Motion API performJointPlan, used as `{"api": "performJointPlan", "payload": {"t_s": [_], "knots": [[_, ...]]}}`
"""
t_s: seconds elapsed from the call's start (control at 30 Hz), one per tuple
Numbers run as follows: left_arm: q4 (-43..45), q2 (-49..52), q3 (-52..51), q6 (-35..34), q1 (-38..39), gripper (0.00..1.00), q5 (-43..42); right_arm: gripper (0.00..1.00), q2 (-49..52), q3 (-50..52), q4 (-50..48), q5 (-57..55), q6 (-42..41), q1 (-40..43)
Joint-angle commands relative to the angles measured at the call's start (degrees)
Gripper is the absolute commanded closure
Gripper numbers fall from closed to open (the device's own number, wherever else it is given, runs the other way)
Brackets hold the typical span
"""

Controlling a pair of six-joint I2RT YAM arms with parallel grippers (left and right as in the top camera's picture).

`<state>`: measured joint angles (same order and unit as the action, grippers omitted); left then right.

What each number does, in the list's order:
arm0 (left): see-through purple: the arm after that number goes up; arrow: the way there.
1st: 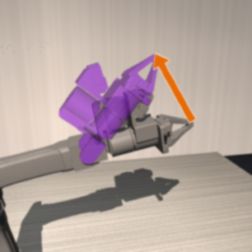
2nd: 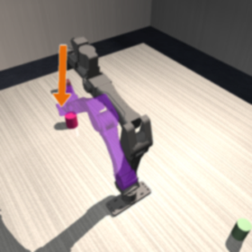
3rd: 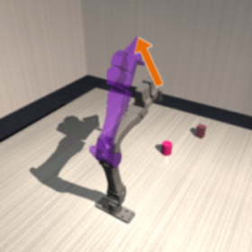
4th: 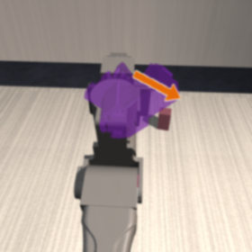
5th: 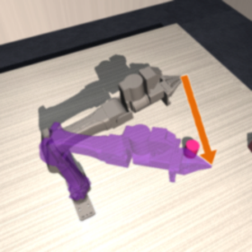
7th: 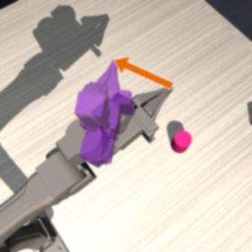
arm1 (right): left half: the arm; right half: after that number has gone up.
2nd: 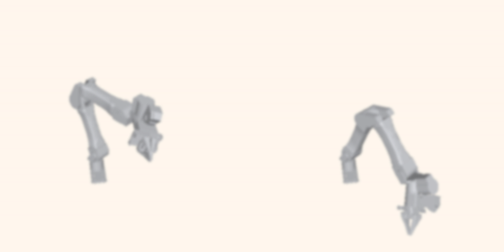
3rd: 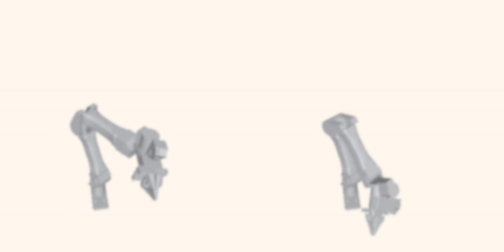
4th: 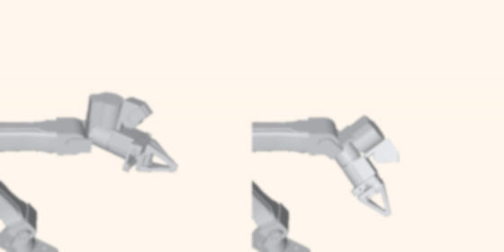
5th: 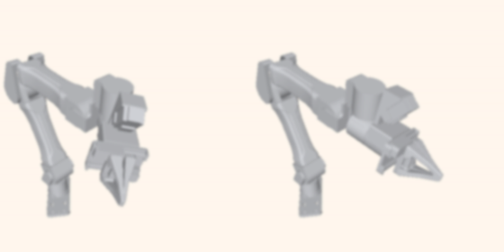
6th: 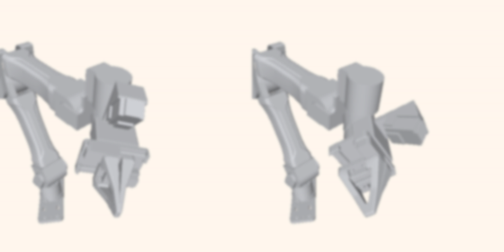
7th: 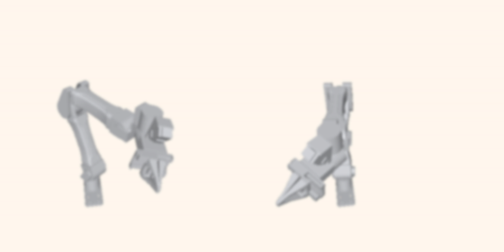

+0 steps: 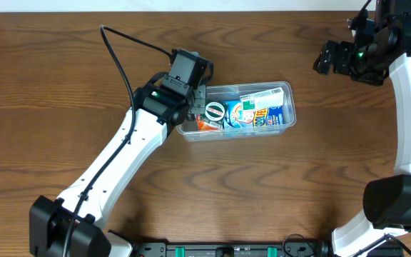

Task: Pack container
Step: 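Carry the bottle into the container's left end with the left gripper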

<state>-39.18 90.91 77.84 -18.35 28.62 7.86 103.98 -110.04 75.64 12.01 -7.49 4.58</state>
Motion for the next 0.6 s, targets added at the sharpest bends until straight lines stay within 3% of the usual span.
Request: {"api": "performJointPlan", "payload": {"t_s": [0.0, 0.57], "knots": [[0.1, 1.1, 1.1, -2.8, 0.1, 0.94, 4.5, 0.01, -0.2, -0.7, 0.0, 0.2, -0.8, -0.5], [0.4, 9.9, 1.1, -4.7, 0.2, 0.94, 5.1, 0.01, -0.2, -0.7, 0.0, 0.2, -0.8, -0.5]]}}
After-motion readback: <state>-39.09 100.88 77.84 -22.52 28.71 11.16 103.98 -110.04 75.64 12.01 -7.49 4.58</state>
